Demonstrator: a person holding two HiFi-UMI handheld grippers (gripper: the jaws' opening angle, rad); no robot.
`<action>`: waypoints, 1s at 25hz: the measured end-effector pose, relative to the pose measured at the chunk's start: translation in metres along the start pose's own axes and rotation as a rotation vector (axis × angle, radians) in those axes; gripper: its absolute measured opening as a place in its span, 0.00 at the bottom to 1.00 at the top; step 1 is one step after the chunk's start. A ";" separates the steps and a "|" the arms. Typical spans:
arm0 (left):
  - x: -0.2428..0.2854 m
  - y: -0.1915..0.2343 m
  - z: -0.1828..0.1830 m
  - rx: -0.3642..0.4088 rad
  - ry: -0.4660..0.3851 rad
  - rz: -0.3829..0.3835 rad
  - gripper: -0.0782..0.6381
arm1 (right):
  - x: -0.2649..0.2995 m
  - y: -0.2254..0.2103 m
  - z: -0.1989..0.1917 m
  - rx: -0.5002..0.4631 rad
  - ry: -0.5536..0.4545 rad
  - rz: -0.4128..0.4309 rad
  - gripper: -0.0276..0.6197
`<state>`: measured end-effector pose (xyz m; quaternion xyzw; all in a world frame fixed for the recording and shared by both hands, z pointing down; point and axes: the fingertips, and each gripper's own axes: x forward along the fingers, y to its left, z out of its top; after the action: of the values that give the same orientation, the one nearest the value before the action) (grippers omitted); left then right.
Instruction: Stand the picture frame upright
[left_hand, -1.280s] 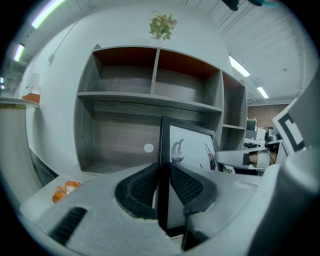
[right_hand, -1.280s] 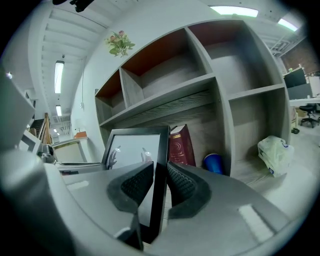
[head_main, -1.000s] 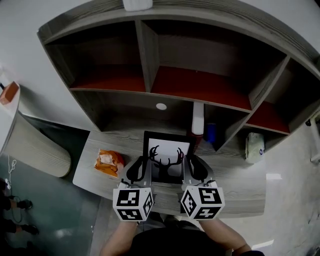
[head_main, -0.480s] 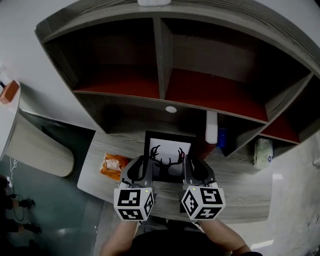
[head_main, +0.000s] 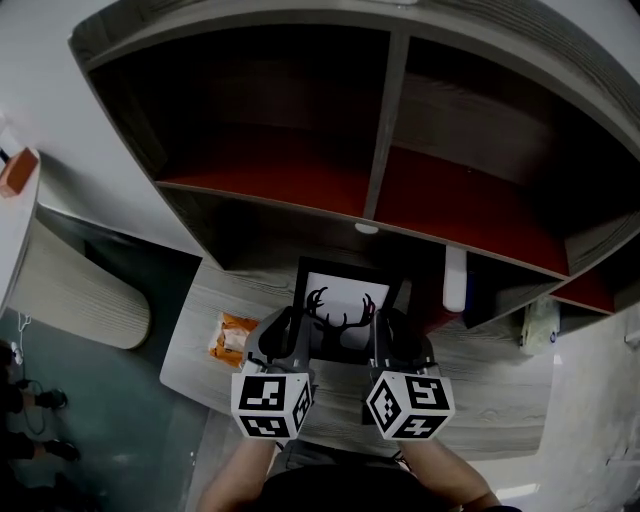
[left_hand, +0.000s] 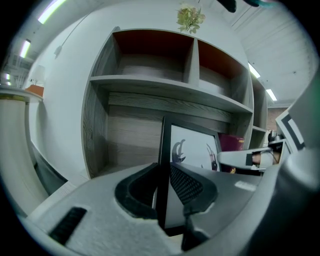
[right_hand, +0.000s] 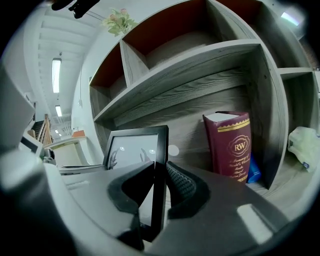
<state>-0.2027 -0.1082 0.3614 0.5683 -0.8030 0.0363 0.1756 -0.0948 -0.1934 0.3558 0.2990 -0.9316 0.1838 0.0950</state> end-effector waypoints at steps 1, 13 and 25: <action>0.003 0.003 0.000 -0.001 0.002 -0.002 0.20 | 0.004 0.000 0.000 0.000 0.002 -0.003 0.13; 0.043 0.022 -0.001 0.002 0.022 -0.037 0.20 | 0.043 -0.008 -0.004 0.007 0.017 -0.055 0.13; 0.073 0.036 -0.001 0.014 0.006 -0.061 0.20 | 0.074 -0.013 -0.007 -0.001 0.007 -0.079 0.13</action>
<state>-0.2569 -0.1610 0.3915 0.5935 -0.7846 0.0381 0.1752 -0.1456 -0.2393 0.3868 0.3347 -0.9189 0.1802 0.1054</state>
